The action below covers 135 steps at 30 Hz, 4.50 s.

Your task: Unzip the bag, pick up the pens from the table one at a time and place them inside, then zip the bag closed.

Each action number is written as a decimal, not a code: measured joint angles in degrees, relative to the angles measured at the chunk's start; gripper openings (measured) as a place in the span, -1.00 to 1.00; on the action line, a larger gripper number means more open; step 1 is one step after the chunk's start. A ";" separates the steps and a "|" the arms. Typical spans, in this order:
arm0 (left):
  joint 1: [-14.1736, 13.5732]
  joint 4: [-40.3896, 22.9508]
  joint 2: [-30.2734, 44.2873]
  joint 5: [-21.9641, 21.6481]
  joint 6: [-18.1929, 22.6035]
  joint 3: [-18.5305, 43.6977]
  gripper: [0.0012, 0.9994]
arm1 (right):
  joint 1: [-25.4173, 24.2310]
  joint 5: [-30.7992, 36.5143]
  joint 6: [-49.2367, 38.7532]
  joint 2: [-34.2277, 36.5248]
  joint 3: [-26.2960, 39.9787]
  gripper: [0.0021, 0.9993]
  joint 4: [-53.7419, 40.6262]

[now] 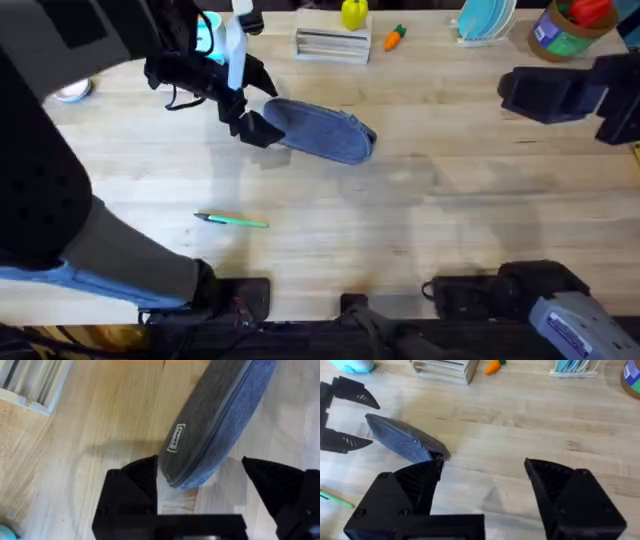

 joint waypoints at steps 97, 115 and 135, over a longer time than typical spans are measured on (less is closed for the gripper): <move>-0.07 0.59 0.01 -0.07 0.63 0.00 -0.92 | 26.16 -8.24 -1.95 48.35 0.39 -0.92 24.60; -0.26 0.77 0.00 1.04 0.63 0.00 -0.92 | 26.49 -7.89 -1.93 41.32 0.37 -0.94 23.65; 0.28 1.01 0.00 -0.46 0.61 0.00 -0.92 | 26.78 -7.72 0.45 42.63 3.19 -0.94 26.74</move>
